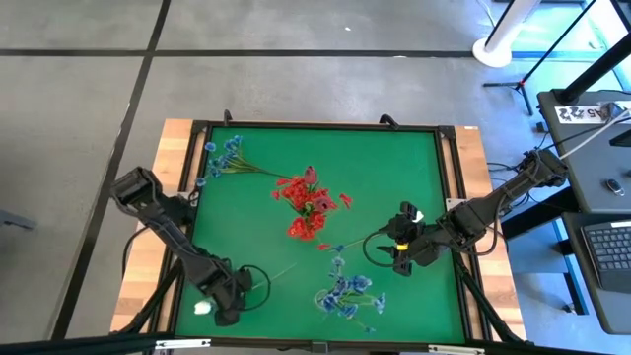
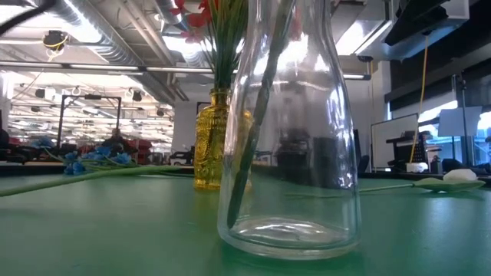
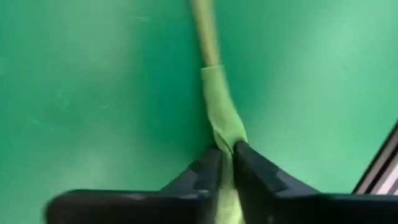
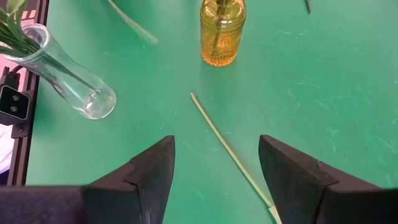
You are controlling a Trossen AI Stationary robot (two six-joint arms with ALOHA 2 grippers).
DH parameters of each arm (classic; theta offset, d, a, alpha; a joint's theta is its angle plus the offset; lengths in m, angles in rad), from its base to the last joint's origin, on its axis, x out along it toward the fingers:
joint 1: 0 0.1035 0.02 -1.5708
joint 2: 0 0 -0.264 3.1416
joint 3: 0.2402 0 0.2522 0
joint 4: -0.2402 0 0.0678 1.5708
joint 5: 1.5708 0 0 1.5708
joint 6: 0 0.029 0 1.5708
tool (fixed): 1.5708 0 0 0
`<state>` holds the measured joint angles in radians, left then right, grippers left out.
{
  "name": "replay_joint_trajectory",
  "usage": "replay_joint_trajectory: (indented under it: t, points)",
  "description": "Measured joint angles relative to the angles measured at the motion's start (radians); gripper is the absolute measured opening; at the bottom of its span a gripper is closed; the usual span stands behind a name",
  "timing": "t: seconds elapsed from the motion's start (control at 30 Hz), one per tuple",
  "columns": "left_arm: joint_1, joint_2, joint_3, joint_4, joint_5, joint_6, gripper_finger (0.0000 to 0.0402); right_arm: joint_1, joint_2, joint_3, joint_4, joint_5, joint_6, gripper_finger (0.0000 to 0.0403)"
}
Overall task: Sort flowers into vase by color
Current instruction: Put the left white tulip into the transparent vase
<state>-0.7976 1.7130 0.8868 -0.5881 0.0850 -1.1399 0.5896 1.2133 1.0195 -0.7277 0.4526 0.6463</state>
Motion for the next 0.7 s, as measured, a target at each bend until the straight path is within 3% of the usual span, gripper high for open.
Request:
replay_joint_trajectory:
  t: [0.13, 0.23, 0.57, 0.7]
  points:
    - [0.028, 0.003, 0.035, -0.070, 0.014, 0.028, 0.0010, 0.000, 0.000, 0.000, 0.000, 0.004, -0.006, 0.0230]
    - [0.045, 0.009, 0.102, -0.200, -0.052, 0.082, 0.0006, 0.000, 0.000, 0.000, 0.003, 0.010, -0.020, 0.0230]
    - [0.089, 0.005, 0.473, -0.633, -0.219, 0.193, 0.0002, 0.000, -0.041, 0.006, 0.117, 0.000, -0.124, 0.0230]
    - [0.099, 0.004, 0.596, -0.663, -0.256, 0.227, 0.0001, 0.000, -0.058, 0.066, 0.141, 0.000, -0.163, 0.0230]
